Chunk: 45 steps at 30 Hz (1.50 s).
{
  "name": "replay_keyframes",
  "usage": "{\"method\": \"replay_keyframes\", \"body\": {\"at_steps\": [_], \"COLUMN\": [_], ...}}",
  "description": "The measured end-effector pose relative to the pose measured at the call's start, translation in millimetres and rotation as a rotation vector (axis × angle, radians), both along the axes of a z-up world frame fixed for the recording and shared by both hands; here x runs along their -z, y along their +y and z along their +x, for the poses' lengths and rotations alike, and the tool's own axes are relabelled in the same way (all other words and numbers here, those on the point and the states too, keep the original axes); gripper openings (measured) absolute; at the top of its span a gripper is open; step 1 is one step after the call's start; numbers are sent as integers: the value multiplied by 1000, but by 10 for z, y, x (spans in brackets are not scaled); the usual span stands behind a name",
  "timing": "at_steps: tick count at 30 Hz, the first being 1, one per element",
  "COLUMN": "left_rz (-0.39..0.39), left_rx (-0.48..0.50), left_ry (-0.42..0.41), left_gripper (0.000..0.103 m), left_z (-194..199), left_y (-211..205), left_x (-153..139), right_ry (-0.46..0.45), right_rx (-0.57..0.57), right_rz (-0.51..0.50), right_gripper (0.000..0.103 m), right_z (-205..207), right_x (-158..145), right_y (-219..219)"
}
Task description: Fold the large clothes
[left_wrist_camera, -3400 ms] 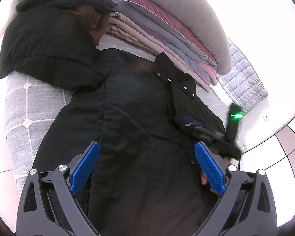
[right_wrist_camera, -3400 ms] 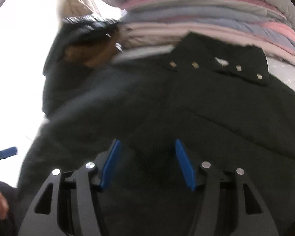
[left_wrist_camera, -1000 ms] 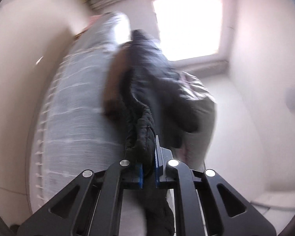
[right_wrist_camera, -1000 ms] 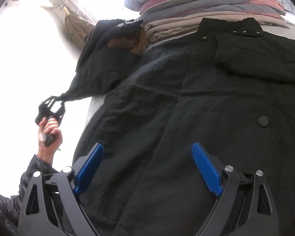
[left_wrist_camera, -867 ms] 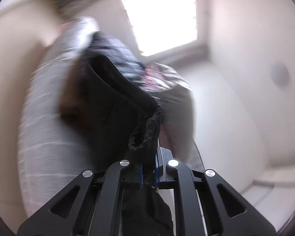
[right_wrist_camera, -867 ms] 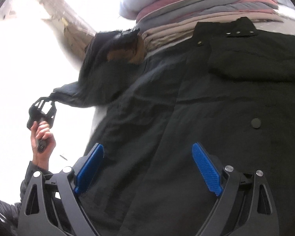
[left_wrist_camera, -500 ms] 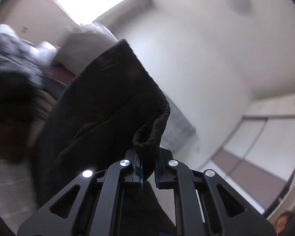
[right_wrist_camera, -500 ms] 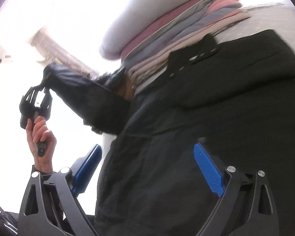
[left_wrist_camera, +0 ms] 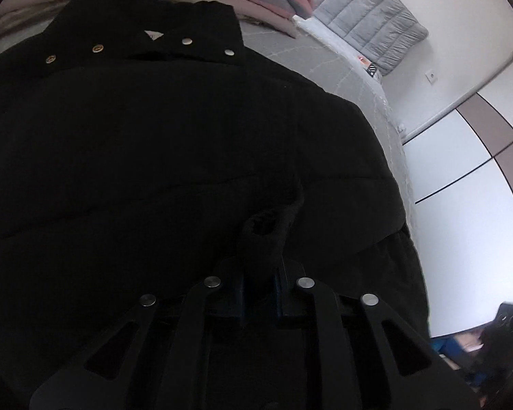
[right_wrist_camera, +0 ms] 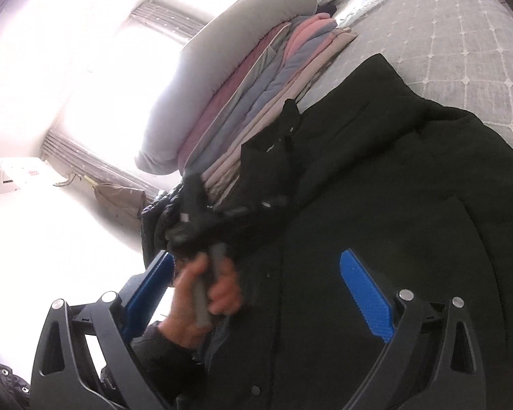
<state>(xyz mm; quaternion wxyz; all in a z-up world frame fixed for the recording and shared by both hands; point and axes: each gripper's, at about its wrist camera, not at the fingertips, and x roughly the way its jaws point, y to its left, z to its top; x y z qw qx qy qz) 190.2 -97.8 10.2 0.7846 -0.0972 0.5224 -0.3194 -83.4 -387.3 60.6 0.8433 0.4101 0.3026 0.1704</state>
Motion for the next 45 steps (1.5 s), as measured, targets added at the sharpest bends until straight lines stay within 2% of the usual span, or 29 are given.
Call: {"method": "replay_keyframes", "body": {"at_steps": [3, 4, 5, 6, 7, 8, 10, 13, 15, 17, 19, 23, 26, 31, 34, 36, 38, 39, 41, 43, 45], "left_rz": [59, 68, 78, 72, 64, 67, 40, -10, -56, -133, -163, -121, -109, -102, -99, -91, -78, -65, -41, -23, -35], "left_rx": [32, 44, 54, 70, 78, 82, 91, 80, 34, -56, -109, -211, -288, -387, -405, -410, -406, -403, -395, -391, -389], "left_ry": [-20, -31, -50, -79, -93, -103, -97, -114, -110, -62, -32, -10, -3, 22, 28, 20, 8, 6, 1, -7, -13], "left_gripper": [17, 28, 42, 49, 61, 68, 75, 76, 77, 83, 84, 84, 84, 84, 84, 84, 84, 84, 84, 84, 84], "left_z": [-42, -45, -94, -152, -169, -135, -97, -229, -120, -69, -106, -112, 14, 174, 207, 176, 130, 130, 133, 104, 39], "left_y": [-42, -49, -77, -78, -73, 2, 44, 42, 131, 444, 709, 1141, 1395, 1805, 1883, 1850, 1843, 1819, 1776, 1766, 1785], "left_x": [-137, -209, -285, -386, -442, -491, -633, -887, -979, -1018, -980, -801, -631, -378, -321, -360, -346, -324, -281, -287, -363], "right_ry": [4, 4, 8, 14, 24, 26, 27, 21, 48, 67, 98, 151, 192, 313, 312, 234, 176, 195, 310, 301, 318], "right_rx": [1, 5, 13, 17, 20, 21, 21, 18, 8, -54, -127, -243, -275, -237, -241, -247, -267, -281, -315, -324, -291], "right_rz": [-3, -2, 1, 5, 13, 20, 13, -14, -42, 30, 95, 216, 243, 184, 114, 75, 73, 63, 21, 44, 47], "right_gripper": [94, 94, 94, 94, 94, 94, 94, 95, 96, 96, 96, 96, 96, 96, 96, 96, 96, 96, 96, 93, 93], "right_z": [15, 14, 20, 24, 53, 51, 106, 249, 461, 808, 1255, 2151, 2696, 3361, 3419, 3264, 3069, 3029, 3123, 3108, 3028], "right_x": [-10, -3, -3, 2, -1, -16, -89, -232, -280, -243, -159, 136, 378, 848, 714, 481, 382, 456, 771, 759, 612], "right_y": [8, -30, -56, -74, -97, -101, -120, -119, -93, -54, 25, 271, 426, 485, 562, 600, 640, 670, 731, 651, 537]}}
